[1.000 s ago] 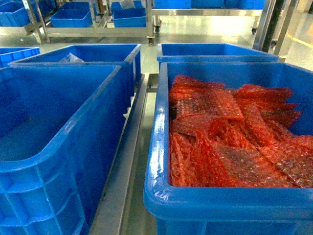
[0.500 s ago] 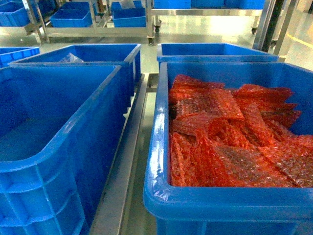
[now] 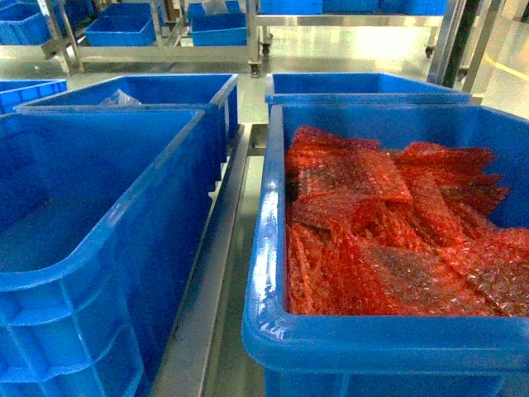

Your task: Pick blue part to blue bin on bottom shelf

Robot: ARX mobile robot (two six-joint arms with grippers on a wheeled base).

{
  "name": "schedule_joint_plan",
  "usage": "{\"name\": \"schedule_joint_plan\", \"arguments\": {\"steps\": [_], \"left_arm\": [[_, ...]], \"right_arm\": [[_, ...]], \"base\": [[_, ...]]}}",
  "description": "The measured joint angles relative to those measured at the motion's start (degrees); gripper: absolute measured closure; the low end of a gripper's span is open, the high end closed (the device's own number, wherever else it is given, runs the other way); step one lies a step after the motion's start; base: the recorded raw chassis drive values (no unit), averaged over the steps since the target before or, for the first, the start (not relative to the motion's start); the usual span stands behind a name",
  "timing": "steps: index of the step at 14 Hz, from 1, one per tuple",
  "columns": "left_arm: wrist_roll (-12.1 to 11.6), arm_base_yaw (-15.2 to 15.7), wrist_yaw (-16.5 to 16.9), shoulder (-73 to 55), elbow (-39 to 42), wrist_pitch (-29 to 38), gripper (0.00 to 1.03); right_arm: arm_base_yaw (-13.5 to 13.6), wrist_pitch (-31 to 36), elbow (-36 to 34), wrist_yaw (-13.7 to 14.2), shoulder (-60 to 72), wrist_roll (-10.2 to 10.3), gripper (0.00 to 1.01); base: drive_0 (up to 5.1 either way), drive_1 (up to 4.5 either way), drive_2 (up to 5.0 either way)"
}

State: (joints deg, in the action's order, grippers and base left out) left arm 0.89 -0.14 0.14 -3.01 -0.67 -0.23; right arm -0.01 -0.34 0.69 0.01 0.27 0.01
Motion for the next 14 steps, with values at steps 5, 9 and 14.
{"name": "schedule_joint_plan", "arguments": {"steps": [5,9,14], "left_arm": [[-0.1,0.0,-0.2,2.4,0.0,0.0,1.01],[-0.1,0.0,-0.2,2.4,0.0,0.0,0.6],[-0.2,0.0,-0.2,2.4,0.0,0.0,0.04]], "right_arm": [[0.0,0.1,0.0,0.0,0.0,0.0,0.03],[0.0,0.1,0.0,0.0,0.0,0.0,0.03],[0.0,0.1,0.0,0.0,0.0,0.0,0.03]], "base": [[0.0,0.0,0.0],[0.0,0.0,0.0],[0.0,0.0,0.0]]}}
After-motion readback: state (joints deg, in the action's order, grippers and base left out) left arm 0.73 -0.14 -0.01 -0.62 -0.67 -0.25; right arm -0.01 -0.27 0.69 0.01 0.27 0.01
